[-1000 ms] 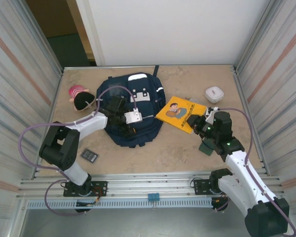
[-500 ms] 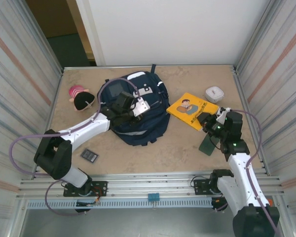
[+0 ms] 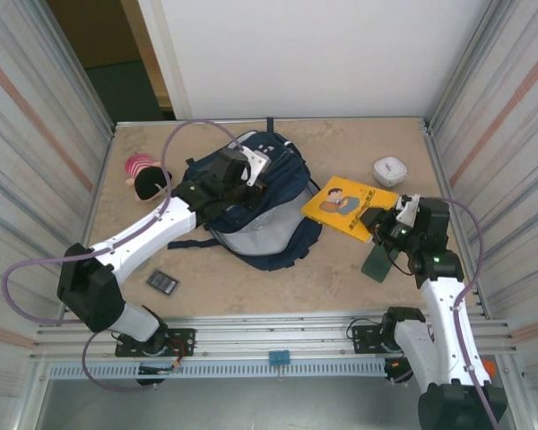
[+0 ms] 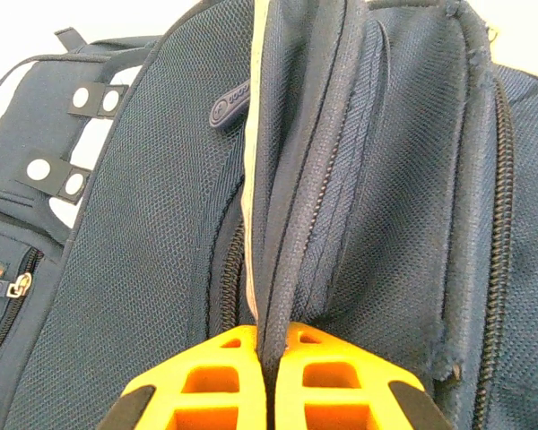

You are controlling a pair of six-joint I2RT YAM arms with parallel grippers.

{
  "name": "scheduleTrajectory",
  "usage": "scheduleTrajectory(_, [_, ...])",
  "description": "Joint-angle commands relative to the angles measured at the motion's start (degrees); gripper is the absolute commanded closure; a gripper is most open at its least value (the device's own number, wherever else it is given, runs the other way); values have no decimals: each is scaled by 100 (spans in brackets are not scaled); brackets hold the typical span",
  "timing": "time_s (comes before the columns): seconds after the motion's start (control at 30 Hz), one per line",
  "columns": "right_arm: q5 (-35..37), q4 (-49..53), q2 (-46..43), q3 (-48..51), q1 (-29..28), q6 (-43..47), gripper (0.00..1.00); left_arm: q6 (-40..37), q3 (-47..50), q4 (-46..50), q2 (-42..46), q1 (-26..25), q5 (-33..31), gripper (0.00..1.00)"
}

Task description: Pack the student bag

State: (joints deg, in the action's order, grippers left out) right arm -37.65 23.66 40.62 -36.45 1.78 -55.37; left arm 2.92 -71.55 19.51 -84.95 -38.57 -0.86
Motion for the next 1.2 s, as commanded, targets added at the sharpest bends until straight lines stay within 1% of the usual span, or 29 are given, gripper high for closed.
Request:
scheduleTrajectory(0.0, [-169, -370, -283, -56, -510, -266, 99, 508, -458, -378, 236, 108, 360, 100])
scheduleTrajectory(0.07, [2, -917, -162, 141, -989, -613, 99, 523, -605, -318, 170, 160, 646, 100])
scheduleTrajectory(0.1, [197, -1176, -84, 201, -1201, -699, 100, 531, -630, -323, 163, 190, 774, 100])
scheduleTrajectory(0.2, [1078, -2206, 304, 365, -2035, -1016, 100, 754, -702, -447, 149, 371, 1194, 100])
scheduleTrajectory(0.27, [1837, -3157, 627, 603, -2512, -1480, 100, 946, -761, -548, 145, 495, 1469, 100])
scheduleTrajectory(0.37, [2794, -4329, 1204, 855, -3038, -1799, 100, 889, -894, -507, 81, 543, 1607, 100])
scheduleTrajectory(0.47, [3353, -4986, 1889, 735, -3460, -1663, 99, 885, -972, -492, 0, 605, 1812, 100])
scheduleTrajectory(0.67, [3759, -6071, 3299, 257, -3888, -1598, 100, 879, -1019, -510, -46, 671, 2035, 100])
scheduleTrajectory(0.8, [3976, -6796, 4274, -75, -4032, -1783, 99, 910, -1105, -486, -109, 736, 2294, 100])
scheduleTrajectory(0.87, [3946, -7168, 4790, -305, -4054, -1870, 99, 895, -1133, -494, -128, 743, 2434, 100])
scheduleTrajectory(0.97, [3942, -7213, 5486, -801, -4056, -2030, 97, 907, -1159, -539, -160, 750, 2571, 100])
scheduleTrajectory(1.07, [4180, -6910, 6091, -1291, -4160, -2235, 90, 929, -1236, -538, -202, 761, 2681, 100])
scheduleTrajectory(1.17, [4196, -6492, 6686, -1819, -4183, -2487, 82, 928, -1265, -547, -225, 763, 2674, 100])
